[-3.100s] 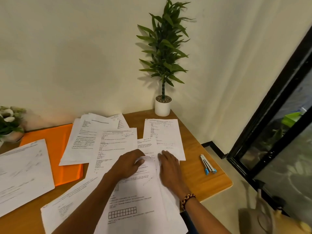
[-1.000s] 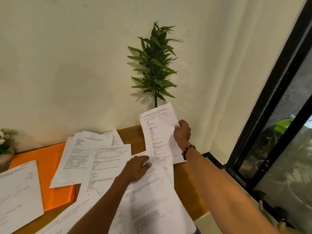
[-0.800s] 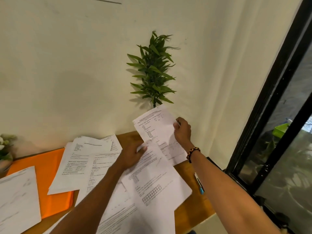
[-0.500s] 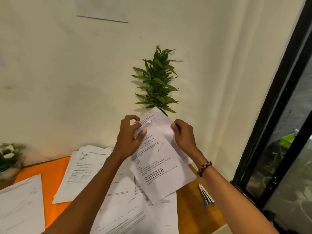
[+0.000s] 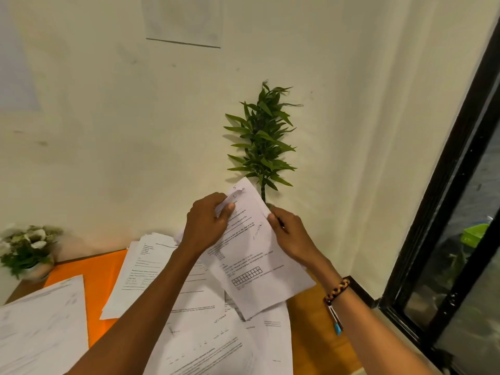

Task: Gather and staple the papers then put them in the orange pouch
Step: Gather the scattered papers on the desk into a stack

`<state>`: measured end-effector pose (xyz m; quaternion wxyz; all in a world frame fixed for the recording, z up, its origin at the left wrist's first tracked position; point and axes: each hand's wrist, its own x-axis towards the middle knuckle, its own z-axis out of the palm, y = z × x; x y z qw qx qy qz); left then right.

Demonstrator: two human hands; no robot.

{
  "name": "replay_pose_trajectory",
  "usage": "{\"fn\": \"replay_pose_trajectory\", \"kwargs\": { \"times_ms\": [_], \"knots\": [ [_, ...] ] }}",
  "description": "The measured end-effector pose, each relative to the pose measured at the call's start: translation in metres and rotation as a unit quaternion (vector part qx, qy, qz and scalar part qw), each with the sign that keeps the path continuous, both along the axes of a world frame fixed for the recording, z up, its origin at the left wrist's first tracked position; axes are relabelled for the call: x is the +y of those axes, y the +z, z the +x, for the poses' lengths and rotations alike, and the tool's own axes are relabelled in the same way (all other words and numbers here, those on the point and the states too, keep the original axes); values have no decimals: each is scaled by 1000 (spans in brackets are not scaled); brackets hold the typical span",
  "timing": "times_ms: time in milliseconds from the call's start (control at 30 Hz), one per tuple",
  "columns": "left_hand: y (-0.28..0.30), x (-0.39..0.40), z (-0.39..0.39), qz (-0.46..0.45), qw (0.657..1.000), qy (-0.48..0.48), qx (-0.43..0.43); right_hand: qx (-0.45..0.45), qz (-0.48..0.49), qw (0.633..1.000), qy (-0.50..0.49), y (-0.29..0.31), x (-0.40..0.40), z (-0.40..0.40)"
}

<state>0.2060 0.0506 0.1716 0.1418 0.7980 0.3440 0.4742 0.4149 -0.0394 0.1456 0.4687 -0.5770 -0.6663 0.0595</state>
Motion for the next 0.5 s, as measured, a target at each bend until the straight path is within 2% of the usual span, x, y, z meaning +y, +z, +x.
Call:
{"fn": "replay_pose_trajectory", "kwargs": {
  "times_ms": [267,400,500],
  "knots": [
    [-1,3,-6,5,1000,9,20,-5,-64,998,6,-18,1,-13],
    [-2,4,-11,2,999,40,21,54,-88,993,53,-15,-8,-32],
    [-2,2,-12,1,1000,13,20,101,-82,991,16,-31,-2,-44]
  ]
}}
